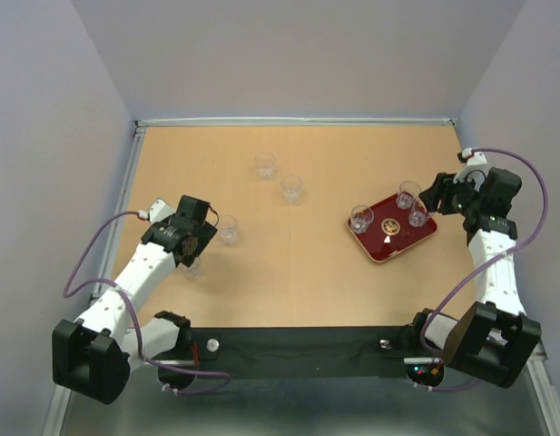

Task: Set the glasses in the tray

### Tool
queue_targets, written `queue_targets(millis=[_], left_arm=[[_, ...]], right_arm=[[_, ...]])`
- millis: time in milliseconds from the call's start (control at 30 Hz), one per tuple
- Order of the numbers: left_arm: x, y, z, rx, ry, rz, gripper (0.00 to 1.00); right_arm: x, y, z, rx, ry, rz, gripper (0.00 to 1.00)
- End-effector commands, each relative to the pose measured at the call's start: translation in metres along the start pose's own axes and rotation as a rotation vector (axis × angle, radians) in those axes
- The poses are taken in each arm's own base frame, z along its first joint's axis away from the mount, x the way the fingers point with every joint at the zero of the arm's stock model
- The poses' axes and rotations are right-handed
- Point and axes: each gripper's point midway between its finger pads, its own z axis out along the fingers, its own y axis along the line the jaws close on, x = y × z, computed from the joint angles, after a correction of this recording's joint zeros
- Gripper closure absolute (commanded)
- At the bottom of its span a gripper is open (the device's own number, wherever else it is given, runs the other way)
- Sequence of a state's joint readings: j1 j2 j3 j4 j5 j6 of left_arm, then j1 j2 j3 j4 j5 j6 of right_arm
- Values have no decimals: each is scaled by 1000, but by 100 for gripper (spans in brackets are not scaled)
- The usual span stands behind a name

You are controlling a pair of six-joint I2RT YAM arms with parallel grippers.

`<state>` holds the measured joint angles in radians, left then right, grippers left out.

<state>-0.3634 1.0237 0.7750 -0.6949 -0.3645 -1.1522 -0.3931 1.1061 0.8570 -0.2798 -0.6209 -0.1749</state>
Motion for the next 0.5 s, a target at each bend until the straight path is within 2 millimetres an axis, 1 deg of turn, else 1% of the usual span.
queue_targets(millis=[0, 133, 333, 467], left_arm=[[-2, 0, 3, -6, 11, 12, 28], [2, 4, 7, -15, 25, 13, 34], [11, 16, 14, -48, 54, 17, 34], [9, 17, 13, -57, 48, 29, 34]], right_arm=[[-10, -3, -4, 21, -40, -25, 43], [-10, -3, -4, 24, -40, -24, 43], [-11, -4, -4, 28, -42, -25, 43], [-10, -4, -4, 27, -39, -24, 43]])
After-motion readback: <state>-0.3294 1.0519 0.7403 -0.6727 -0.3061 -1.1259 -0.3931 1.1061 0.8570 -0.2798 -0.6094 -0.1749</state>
